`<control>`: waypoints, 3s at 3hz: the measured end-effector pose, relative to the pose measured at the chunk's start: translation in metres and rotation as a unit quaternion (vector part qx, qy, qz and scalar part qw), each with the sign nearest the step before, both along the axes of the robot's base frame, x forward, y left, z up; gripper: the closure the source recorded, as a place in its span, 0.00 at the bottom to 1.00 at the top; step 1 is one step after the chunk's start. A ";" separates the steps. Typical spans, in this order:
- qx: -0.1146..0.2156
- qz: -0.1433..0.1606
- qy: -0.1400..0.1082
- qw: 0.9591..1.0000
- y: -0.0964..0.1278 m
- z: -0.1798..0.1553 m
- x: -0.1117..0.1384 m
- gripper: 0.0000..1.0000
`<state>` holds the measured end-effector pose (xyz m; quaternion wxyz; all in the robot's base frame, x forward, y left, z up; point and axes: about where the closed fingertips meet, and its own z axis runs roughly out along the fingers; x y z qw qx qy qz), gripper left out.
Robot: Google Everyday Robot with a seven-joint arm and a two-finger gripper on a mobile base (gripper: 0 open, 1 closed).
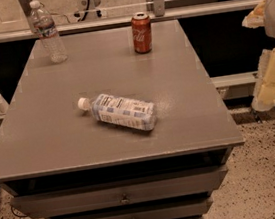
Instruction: Move coke can near water bottle
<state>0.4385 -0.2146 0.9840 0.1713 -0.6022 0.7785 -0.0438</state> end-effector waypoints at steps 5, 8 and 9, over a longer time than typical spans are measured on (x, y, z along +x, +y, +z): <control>0.184 0.015 -0.109 0.977 0.071 -0.023 0.136 0.00; 0.331 -0.007 -0.137 0.934 0.125 -0.040 0.217 0.00; 0.355 -0.018 -0.158 0.921 0.126 -0.041 0.231 0.00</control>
Offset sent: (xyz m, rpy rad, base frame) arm 0.0262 0.0101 -0.0153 0.0927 -0.0746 -0.0004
